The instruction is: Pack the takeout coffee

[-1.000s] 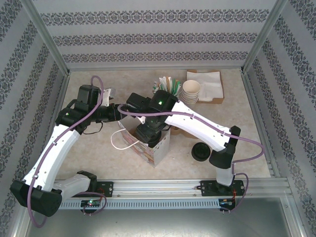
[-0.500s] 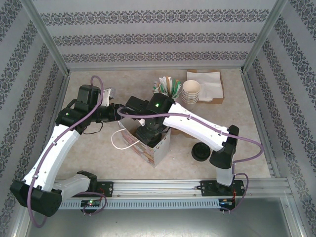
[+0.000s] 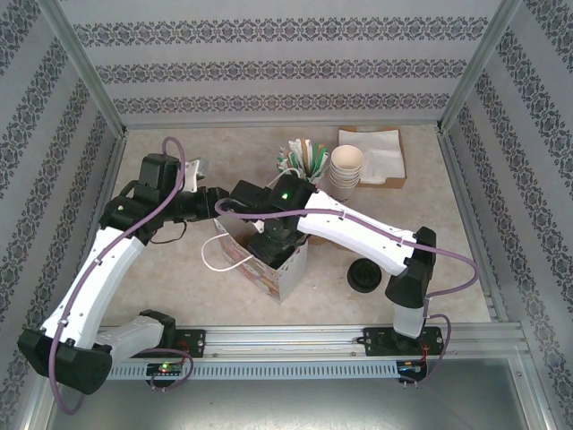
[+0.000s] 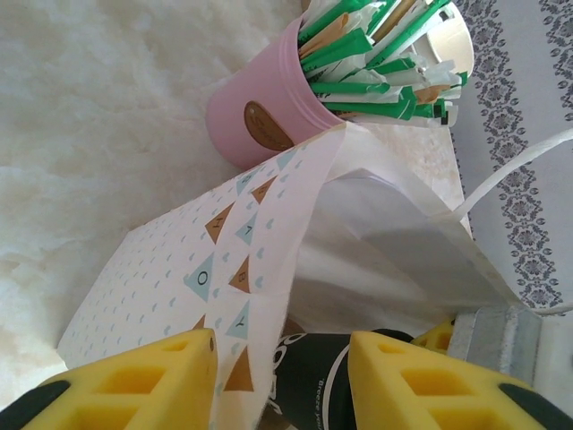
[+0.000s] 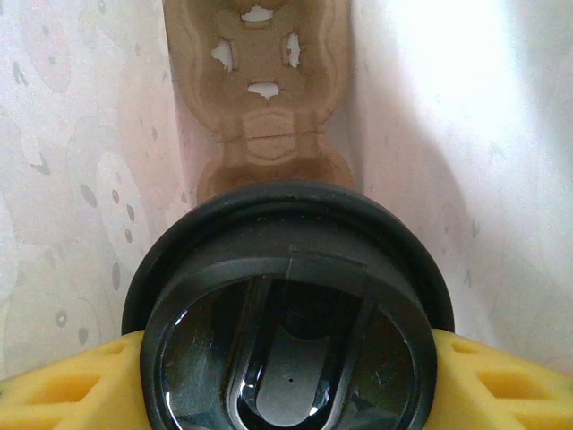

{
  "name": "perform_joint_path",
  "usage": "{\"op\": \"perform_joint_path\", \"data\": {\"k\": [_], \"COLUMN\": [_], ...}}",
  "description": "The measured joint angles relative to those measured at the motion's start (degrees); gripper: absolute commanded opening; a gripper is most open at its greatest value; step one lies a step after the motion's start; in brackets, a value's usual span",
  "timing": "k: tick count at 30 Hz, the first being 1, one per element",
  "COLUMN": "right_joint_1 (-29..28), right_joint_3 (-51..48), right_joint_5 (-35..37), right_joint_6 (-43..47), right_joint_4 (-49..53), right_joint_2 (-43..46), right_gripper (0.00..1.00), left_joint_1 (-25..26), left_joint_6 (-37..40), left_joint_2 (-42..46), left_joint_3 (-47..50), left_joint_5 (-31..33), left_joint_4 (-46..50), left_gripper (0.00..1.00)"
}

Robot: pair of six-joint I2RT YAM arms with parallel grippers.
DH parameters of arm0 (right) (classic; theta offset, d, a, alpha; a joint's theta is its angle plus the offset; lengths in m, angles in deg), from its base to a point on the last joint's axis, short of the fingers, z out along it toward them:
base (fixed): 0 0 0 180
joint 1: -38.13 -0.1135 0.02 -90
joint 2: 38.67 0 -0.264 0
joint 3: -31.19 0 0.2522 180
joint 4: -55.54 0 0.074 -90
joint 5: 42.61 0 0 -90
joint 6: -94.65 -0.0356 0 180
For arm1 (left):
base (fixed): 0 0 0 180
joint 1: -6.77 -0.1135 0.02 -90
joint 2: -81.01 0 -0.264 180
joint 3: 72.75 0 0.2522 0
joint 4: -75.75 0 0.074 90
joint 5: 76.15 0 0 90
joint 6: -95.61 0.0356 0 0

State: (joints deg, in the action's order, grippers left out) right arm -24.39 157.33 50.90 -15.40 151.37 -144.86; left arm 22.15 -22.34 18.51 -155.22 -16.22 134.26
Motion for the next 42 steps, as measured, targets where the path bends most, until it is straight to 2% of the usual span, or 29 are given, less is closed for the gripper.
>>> {"op": "perform_joint_path", "data": {"k": [42], "right_joint_1": [0.59], "right_joint_3": [-9.38], "right_joint_5": [-1.01], "right_joint_6": [0.55], "right_joint_4": [-7.76], "right_joint_2": [1.07], "right_gripper": [0.58], "left_joint_1": [0.0], "left_joint_6": [-2.38], "left_joint_2": [1.11], "left_joint_3": [-2.47], "left_joint_5": [-0.98], "left_joint_4": [-1.92], "left_gripper": [0.44]}}
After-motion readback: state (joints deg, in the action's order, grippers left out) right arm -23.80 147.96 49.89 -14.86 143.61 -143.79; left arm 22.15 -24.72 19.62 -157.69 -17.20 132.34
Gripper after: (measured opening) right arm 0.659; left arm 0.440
